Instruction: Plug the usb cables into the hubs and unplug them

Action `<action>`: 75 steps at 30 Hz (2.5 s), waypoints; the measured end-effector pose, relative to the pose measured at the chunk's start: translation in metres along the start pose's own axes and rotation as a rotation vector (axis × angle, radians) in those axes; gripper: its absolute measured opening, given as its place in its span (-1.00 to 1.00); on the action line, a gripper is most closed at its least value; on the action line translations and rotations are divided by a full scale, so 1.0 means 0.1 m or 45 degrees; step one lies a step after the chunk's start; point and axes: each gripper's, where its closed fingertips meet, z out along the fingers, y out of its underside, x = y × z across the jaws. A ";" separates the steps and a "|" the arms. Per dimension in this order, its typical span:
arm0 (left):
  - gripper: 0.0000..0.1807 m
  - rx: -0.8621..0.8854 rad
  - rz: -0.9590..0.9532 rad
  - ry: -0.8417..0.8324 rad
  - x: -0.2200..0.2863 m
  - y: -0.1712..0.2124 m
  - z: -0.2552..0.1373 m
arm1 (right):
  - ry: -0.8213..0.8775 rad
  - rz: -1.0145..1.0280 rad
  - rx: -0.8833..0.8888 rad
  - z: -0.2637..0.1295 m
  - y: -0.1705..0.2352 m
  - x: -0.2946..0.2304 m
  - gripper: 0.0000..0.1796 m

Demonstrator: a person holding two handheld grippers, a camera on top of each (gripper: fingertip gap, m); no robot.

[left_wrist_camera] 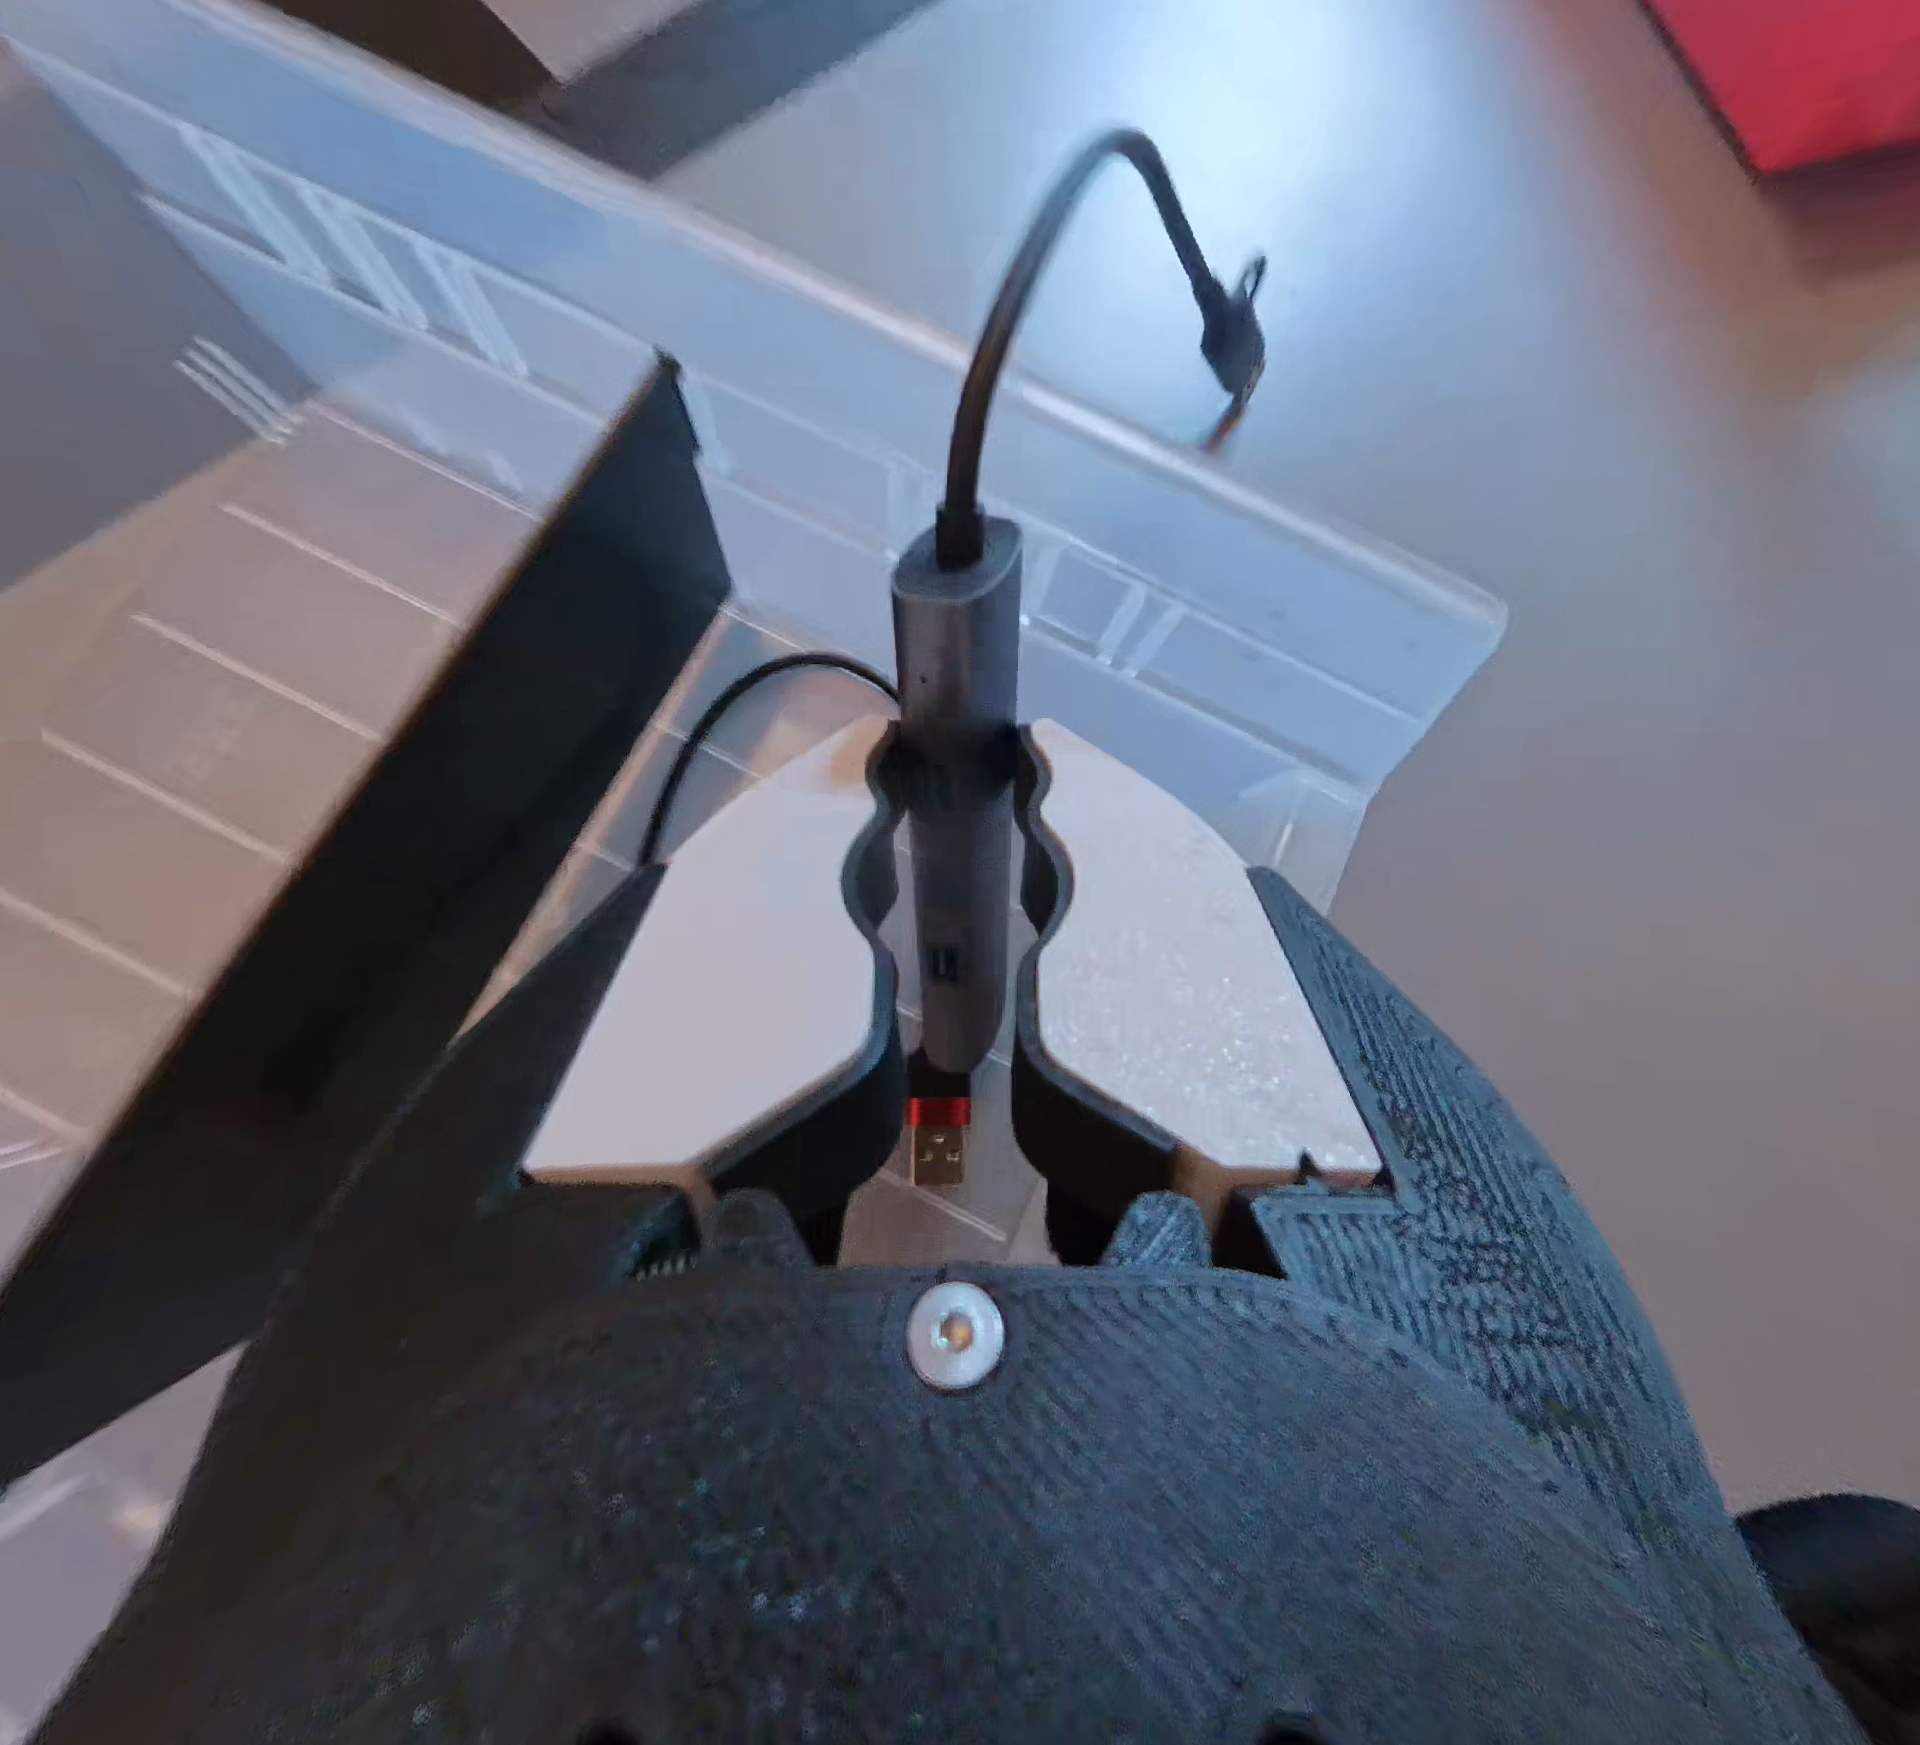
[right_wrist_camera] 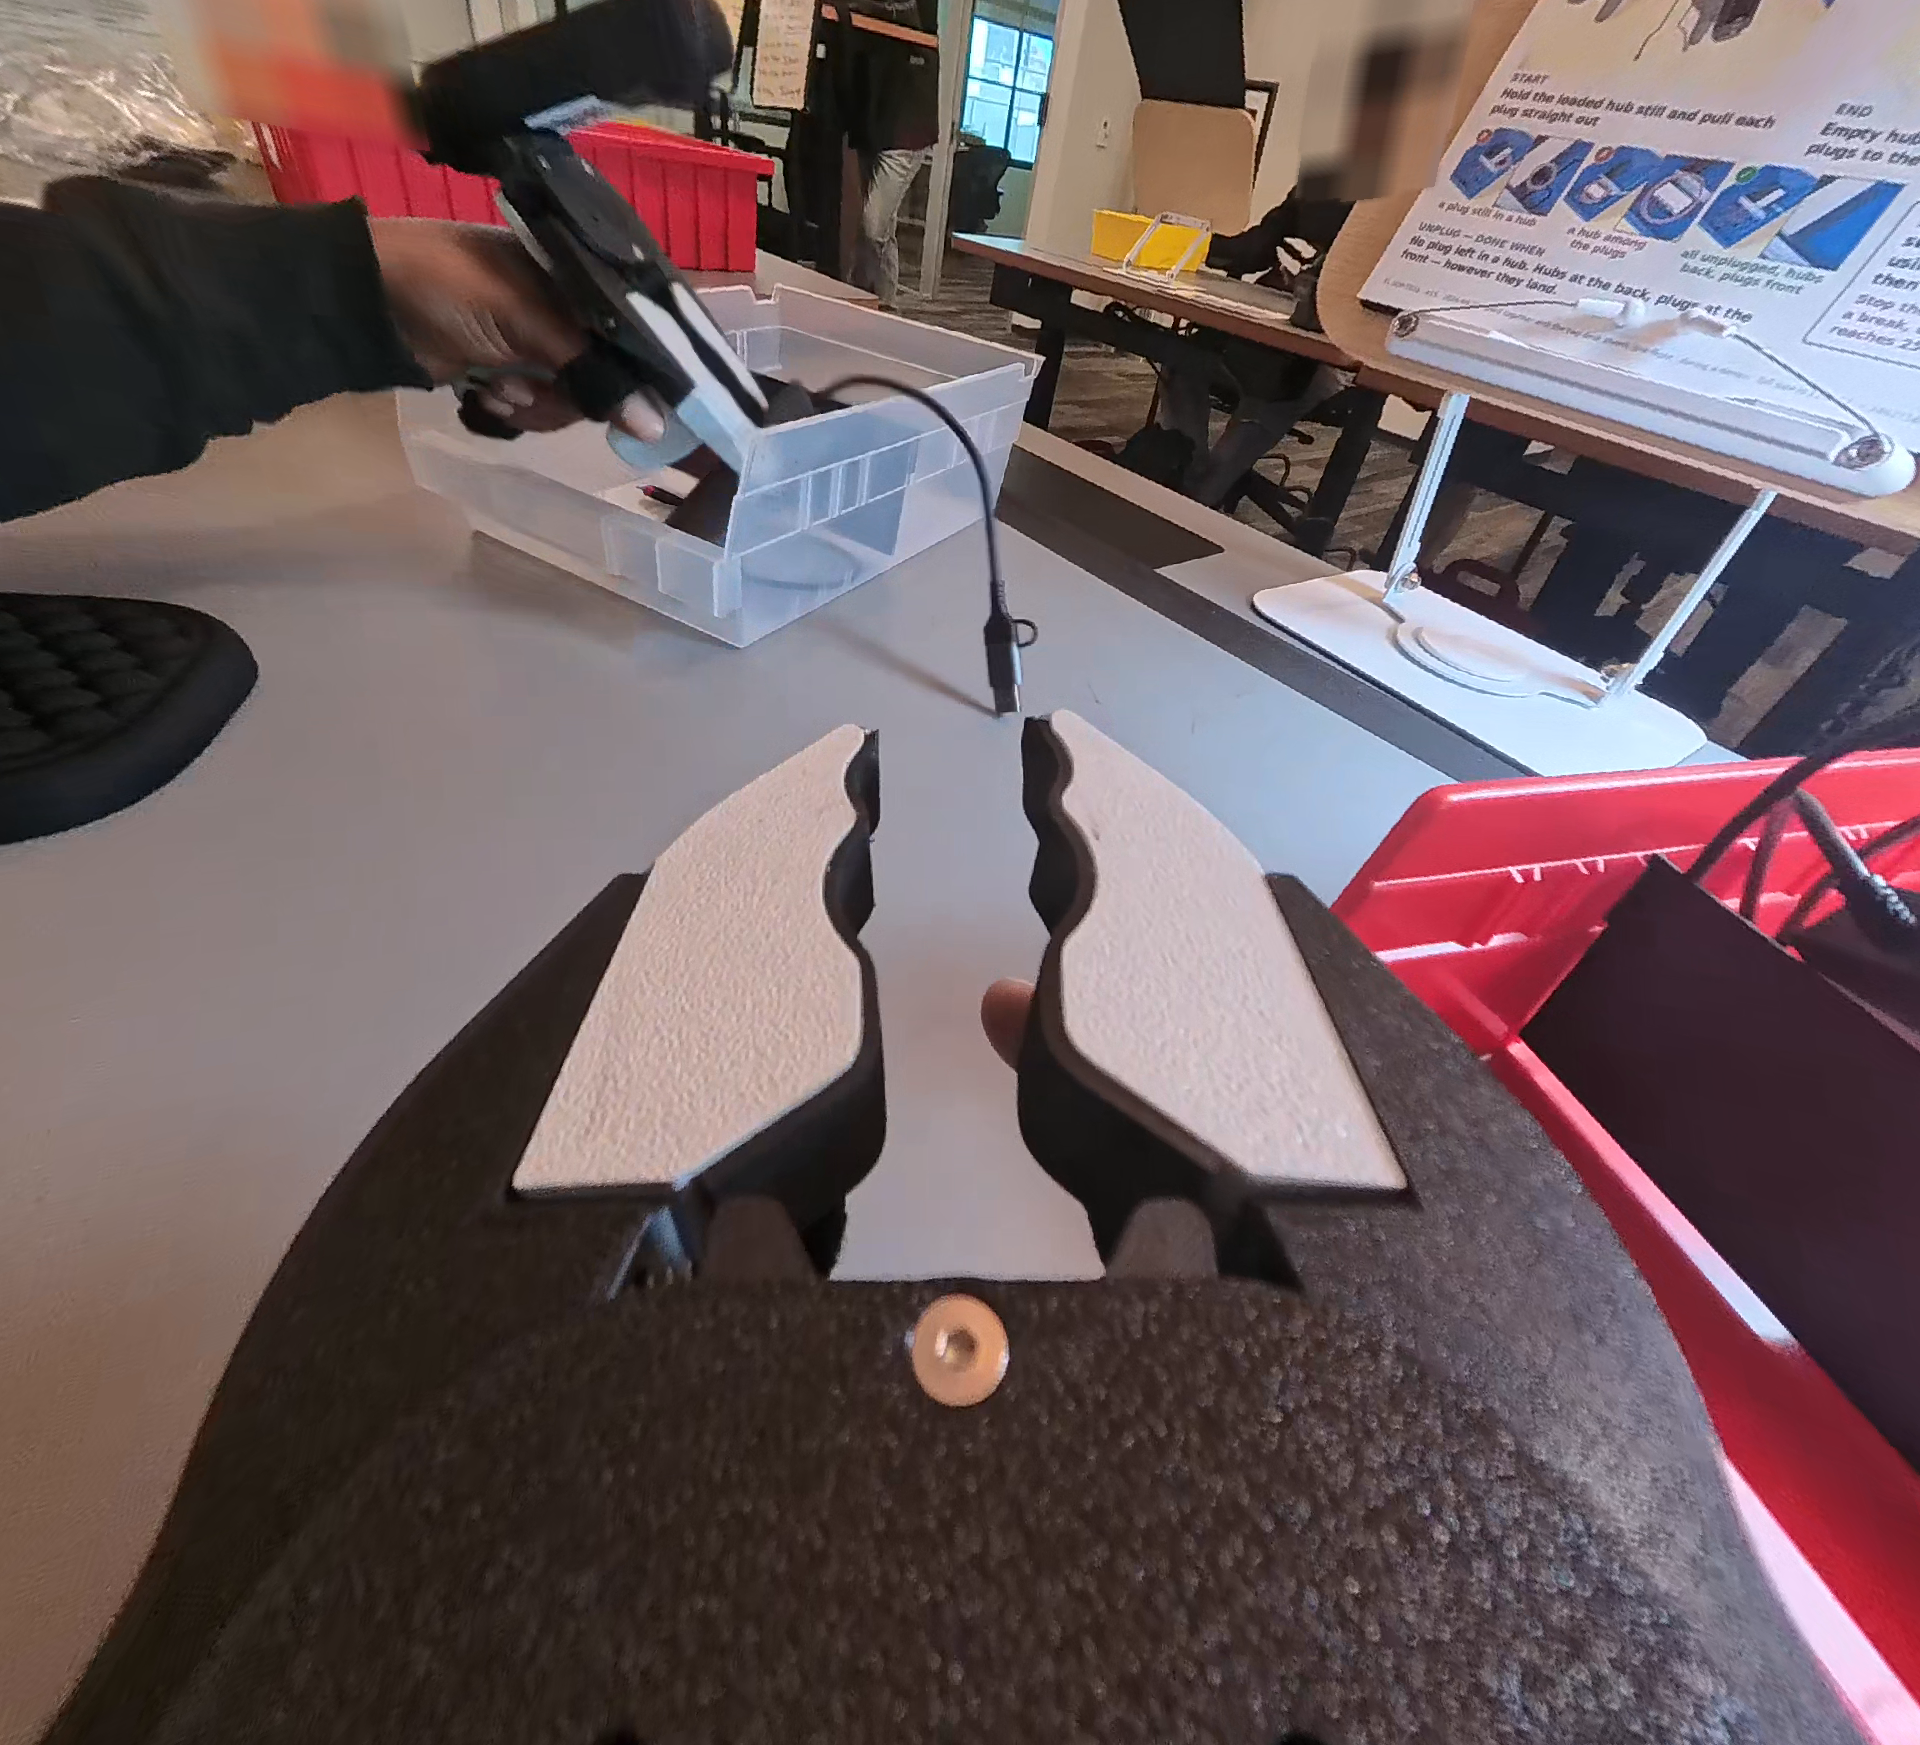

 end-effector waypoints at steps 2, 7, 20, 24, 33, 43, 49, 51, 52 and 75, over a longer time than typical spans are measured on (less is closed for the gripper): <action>-0.77 0.118 0.031 -0.045 0.00 -0.22 -0.17 | 0.006 -0.010 0.003 -0.02 -0.01 0.01 -0.71; -0.81 0.395 0.122 -0.118 0.20 -0.76 -0.71 | 0.008 -0.011 0.026 -0.02 -0.05 0.02 -0.71; -0.81 0.736 0.748 0.059 2.01 -0.96 -0.65 | 0.075 -0.214 0.148 -0.10 -0.26 0.02 -0.42; -0.81 0.644 0.942 0.113 2.37 -0.66 -0.27 | -0.043 -0.404 0.029 -0.06 -0.07 -0.11 -0.33; -0.81 0.482 1.267 0.303 2.84 -0.07 0.13 | -0.480 -0.582 -0.123 -0.03 0.37 -0.84 -0.65; -0.64 0.554 1.075 0.416 2.86 -0.13 0.04 | -0.532 -0.358 0.014 -0.15 0.09 -0.87 -0.84; -0.65 0.589 0.880 0.573 2.80 -0.14 0.00 | -0.554 -0.162 0.200 -0.27 -0.22 -0.80 -0.85; -0.78 0.592 0.879 0.584 2.81 -0.15 -0.01 | -0.565 -0.162 0.213 -0.28 -0.23 -0.84 -0.85; -0.79 0.582 0.888 0.595 2.82 -0.14 -0.01 | -0.565 -0.154 0.219 -0.28 -0.24 -0.85 -0.85; -0.70 0.566 0.688 0.333 2.02 -0.52 -0.19 | -0.418 -0.223 0.086 -0.16 -0.08 -0.62 -0.79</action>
